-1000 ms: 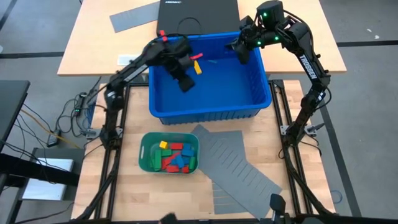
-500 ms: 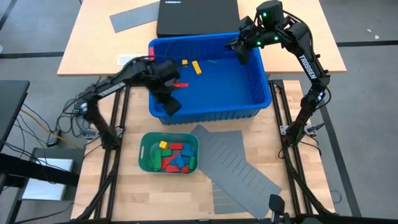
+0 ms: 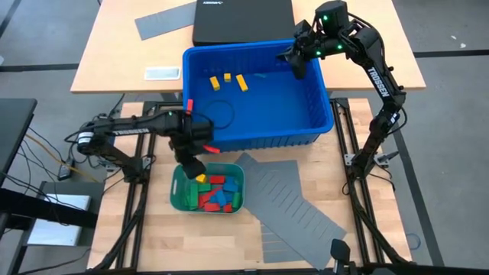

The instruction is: Sort Items/Unsort Items

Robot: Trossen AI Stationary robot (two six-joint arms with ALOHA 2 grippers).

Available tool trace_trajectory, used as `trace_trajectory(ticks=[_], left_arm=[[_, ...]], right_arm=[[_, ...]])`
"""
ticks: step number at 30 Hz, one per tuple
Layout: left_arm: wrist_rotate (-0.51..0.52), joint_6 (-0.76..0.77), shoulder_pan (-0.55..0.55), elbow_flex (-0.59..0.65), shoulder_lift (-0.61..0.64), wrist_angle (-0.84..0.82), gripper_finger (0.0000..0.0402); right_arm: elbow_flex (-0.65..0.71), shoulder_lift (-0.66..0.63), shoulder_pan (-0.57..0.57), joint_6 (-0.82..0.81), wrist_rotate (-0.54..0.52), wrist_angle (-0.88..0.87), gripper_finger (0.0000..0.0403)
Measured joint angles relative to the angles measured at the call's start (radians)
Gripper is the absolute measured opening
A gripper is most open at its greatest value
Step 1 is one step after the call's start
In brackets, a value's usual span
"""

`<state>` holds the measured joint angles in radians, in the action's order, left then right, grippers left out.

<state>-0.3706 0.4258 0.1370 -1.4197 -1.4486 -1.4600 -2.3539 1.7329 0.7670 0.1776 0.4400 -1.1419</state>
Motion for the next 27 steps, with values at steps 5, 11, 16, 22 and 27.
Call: trace_trajectory(ticks=[5, 11, 16, 22, 27], left_arm=[[-0.117, 0.013, -0.030, 0.093, -0.002, 0.092, 0.0147], [-0.154, 0.000, -0.031, 0.079, -0.001, 0.102, 0.0263], [-0.149, -0.035, 0.012, -0.004, -0.001, 0.063, 0.0261], [-0.084, -0.086, 0.177, -0.166, -0.002, 0.049, 0.0185], [0.039, -0.105, 0.374, -0.286, -0.035, 0.132, 0.0124]], right_arm=[[0.000, 0.000, 0.000, 0.000, 0.000, 0.000, 0.0003], [0.000, 0.000, 0.000, 0.000, 0.000, 0.000, 0.0002], [0.000, 0.000, 0.000, 0.000, 0.000, 0.002, 0.0002], [0.000, 0.000, 0.002, 0.000, 0.000, 0.004, 0.0002], [0.000, 0.000, 0.002, 0.000, 0.000, 0.019, 0.0002]])
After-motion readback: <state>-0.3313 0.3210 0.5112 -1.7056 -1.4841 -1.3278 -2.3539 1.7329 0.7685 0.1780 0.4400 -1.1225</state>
